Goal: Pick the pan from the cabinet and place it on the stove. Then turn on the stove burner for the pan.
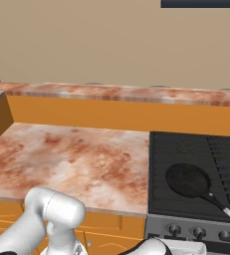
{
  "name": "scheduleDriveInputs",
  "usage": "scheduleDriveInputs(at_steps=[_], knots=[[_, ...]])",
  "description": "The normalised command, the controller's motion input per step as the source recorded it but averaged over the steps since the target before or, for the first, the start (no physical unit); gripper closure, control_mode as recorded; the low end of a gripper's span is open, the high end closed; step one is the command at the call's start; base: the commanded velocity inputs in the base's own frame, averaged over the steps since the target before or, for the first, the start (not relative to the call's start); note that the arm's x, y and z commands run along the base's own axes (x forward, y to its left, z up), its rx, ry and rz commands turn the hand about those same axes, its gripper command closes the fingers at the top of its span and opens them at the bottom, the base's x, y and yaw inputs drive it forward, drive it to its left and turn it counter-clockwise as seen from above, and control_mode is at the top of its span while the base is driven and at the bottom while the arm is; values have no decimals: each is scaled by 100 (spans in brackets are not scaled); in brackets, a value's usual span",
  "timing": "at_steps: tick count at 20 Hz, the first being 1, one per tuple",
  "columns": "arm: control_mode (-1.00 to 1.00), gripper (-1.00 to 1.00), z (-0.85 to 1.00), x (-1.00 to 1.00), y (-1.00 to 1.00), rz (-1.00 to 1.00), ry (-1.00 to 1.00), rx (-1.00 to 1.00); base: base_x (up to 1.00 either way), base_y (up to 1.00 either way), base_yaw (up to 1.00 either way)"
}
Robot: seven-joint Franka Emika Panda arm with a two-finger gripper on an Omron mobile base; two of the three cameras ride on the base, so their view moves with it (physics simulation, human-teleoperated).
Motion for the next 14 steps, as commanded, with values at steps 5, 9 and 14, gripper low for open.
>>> scheduleDriveInputs(at_steps=[5,9,14], knots=[[-100,-100,-10,8,0,0,0,2,0,0,0],[-100,-100,-4,12,-1,0,0,1,0,0,0],[-100,-100,-2,11,-3,0,0,1,0,0,0]])
